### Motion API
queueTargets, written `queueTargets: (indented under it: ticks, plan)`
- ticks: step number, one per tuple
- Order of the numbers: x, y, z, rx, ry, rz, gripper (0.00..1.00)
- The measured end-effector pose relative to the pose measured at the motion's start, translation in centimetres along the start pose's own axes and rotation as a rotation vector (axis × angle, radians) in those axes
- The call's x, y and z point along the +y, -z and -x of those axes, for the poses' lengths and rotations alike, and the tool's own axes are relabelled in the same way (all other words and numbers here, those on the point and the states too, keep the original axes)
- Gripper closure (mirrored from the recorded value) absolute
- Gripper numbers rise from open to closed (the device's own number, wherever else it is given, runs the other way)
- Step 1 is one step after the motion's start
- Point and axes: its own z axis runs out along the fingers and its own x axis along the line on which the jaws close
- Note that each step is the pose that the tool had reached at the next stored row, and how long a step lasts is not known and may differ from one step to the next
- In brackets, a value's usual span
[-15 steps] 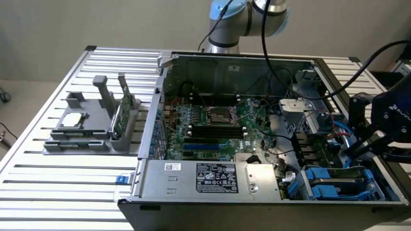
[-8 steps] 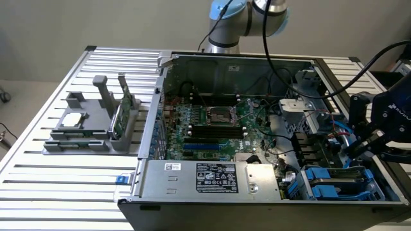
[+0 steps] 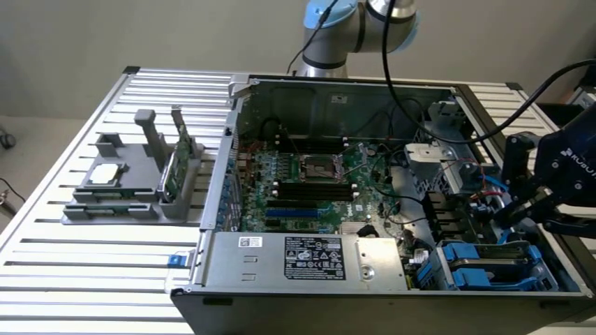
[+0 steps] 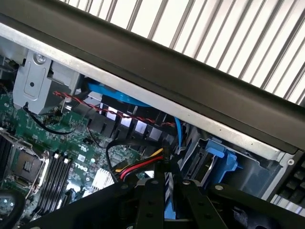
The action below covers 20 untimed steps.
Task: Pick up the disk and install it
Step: 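Insert the first disk wire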
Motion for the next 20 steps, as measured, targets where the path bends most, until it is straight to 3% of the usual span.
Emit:
queueTargets:
  ticks: [2, 5, 7, 10, 20]
  plan:
    - [0.0, 0.0, 0.01, 0.0018, -0.009, -0.0067, 0.84]
    - [0.0, -0.01, 0.01, -0.0012, -0.023, -0.0176, 0.84]
    - [0.0, 0.0, 0.01, -0.0081, -0.036, -0.0239, 0.84]
    - [-0.01, 0.0, 0.02, -0.0251, -0.059, -0.031, 0.84]
    - [0.0, 0.03, 0.04, -0.0326, -0.166, -0.0329, 0.84]
